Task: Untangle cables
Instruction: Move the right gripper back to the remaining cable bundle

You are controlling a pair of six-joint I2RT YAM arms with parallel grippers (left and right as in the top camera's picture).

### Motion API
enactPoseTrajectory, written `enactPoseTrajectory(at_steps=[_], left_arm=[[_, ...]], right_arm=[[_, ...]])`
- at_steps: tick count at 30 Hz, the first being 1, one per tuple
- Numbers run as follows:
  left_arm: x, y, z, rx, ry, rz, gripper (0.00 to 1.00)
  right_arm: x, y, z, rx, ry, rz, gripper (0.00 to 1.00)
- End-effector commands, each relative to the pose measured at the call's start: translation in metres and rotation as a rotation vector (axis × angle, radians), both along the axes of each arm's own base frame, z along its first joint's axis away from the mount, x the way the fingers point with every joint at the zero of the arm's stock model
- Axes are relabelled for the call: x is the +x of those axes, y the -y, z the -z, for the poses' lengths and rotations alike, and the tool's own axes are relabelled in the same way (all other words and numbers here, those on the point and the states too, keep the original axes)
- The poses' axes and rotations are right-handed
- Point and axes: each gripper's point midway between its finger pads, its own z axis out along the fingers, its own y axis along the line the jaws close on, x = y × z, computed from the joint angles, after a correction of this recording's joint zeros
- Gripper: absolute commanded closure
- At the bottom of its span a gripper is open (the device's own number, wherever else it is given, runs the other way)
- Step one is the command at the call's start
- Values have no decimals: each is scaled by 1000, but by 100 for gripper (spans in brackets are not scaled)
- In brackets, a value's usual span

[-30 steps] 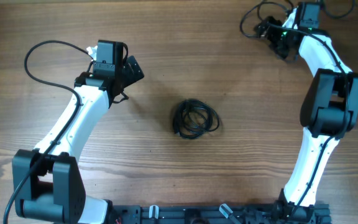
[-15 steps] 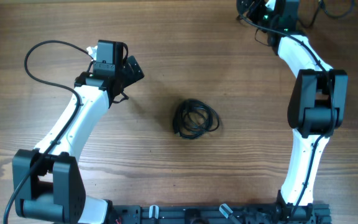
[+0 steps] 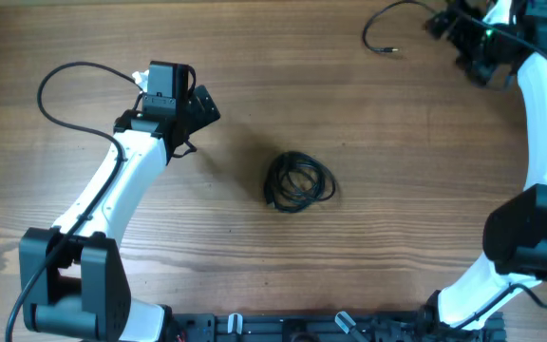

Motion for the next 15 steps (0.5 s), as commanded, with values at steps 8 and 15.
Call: enactPoseTrajectory(at_steps=[8,15], left_arm=[[2,0,-1,-6,5,-3,0],[2,0,-1,-6,5,-3,0]], right_arm=[[-139,-158,2,73,-222,-716,5],[-203,-185,-39,-164,-169,-826,2]])
